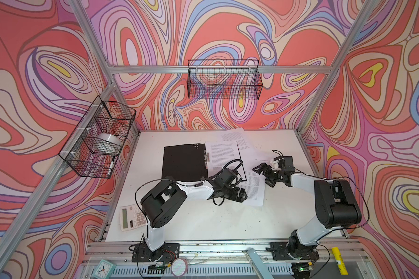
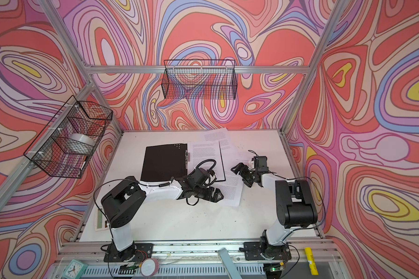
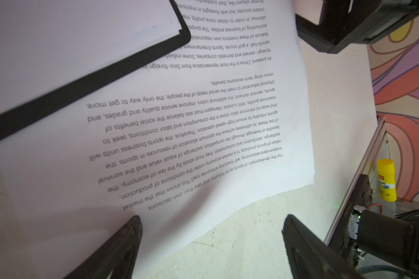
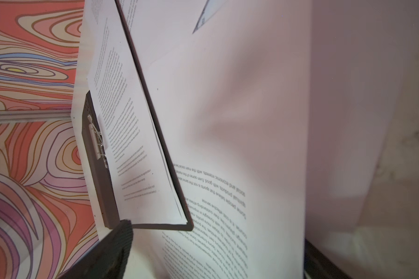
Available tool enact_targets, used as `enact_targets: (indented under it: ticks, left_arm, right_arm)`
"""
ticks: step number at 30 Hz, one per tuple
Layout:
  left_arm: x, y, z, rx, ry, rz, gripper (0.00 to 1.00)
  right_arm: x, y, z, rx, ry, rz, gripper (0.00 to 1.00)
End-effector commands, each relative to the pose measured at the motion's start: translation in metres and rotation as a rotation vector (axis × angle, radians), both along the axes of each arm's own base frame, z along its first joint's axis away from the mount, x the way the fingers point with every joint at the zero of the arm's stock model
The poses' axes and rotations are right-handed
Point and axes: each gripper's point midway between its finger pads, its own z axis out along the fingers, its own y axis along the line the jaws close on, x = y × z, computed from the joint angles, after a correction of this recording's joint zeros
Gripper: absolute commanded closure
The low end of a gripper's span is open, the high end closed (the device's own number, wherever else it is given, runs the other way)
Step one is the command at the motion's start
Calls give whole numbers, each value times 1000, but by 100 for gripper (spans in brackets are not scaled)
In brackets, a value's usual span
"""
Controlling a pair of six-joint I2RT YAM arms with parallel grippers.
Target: Put the files into the folder
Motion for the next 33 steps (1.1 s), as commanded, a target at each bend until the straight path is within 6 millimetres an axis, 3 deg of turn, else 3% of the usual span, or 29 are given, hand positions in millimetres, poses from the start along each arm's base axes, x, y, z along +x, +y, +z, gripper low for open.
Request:
enact_targets:
  ticks: [1,9,19,33]
  left_arm:
    - [-28,36,-56,168,126,4,8]
    - [-29,37,-56,167,125,7,9]
    - [-28,34,-52,153,126,1,9]
    - [-22,12,-17,46,124,-13,9]
  right_arm:
    - [-13,8,-2,53,41,20,4]
    - [-19,10,13,71,0,26,5]
    - [-32,1,11,26,-15,-14,22]
    - [-43,-3,2,9,-12,-40,96]
